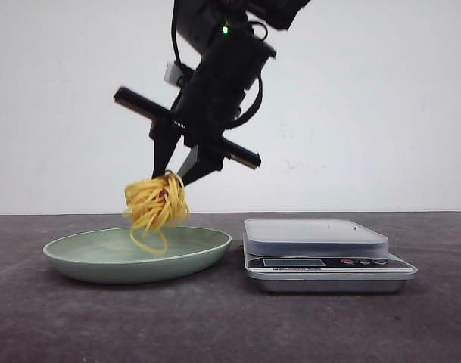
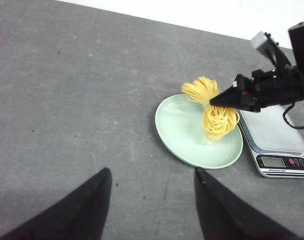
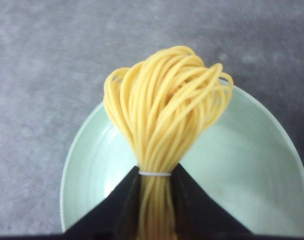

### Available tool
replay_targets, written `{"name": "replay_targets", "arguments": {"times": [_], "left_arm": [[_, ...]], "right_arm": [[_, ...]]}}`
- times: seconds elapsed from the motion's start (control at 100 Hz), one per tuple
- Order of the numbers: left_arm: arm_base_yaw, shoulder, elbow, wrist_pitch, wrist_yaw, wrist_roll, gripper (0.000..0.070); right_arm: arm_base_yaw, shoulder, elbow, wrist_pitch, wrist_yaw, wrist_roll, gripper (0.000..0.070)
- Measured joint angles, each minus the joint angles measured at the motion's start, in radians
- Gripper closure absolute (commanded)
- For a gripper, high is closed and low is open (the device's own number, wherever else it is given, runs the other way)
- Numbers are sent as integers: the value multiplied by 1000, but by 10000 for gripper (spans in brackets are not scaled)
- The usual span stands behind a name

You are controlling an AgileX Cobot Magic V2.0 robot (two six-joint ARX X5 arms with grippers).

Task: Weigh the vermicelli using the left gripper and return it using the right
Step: 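Lift the bundle with the right gripper and carry it over the plate, then open the right gripper to drop the bundle onto the plate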

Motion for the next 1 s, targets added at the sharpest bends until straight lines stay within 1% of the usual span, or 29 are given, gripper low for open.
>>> {"name": "replay_targets", "arguments": {"times": [0.1,0.22,0.36,0.64,0.67,0.71,0.74,0.77,0.79,0.81,0.85,0.9,1.0], "left_arm": [[0,0,0,0,0,0,382],[0,0,0,0,-1,5,382],[0,0,0,0,-11,9,382],[0,0,0,0,-16,14,382],[0,0,0,0,-16,14,382],[0,0,0,0,-16,14,382],[0,0,0,0,-16,14,382],[0,0,0,0,-16,14,382],[0,0,0,0,-16,14,382],[0,0,0,0,-16,14,382],[0,0,0,0,-16,14,382],[0,0,0,0,-16,14,382],[0,0,0,-1,-16,14,382]], "right_arm": [[4,17,0,8,2,23,700],[14,27,0,5,30,51,700],[37,28,0,6,93,76,700],[65,28,0,13,109,84,700],[66,28,0,15,116,84,684],[66,28,0,17,124,84,639],[66,28,0,17,128,84,584],[66,28,0,17,129,84,513],[66,28,0,16,130,84,482],[66,28,0,16,130,84,433],[65,28,0,17,132,84,385],[65,28,0,19,133,84,348],[65,27,0,20,149,83,346]]}}
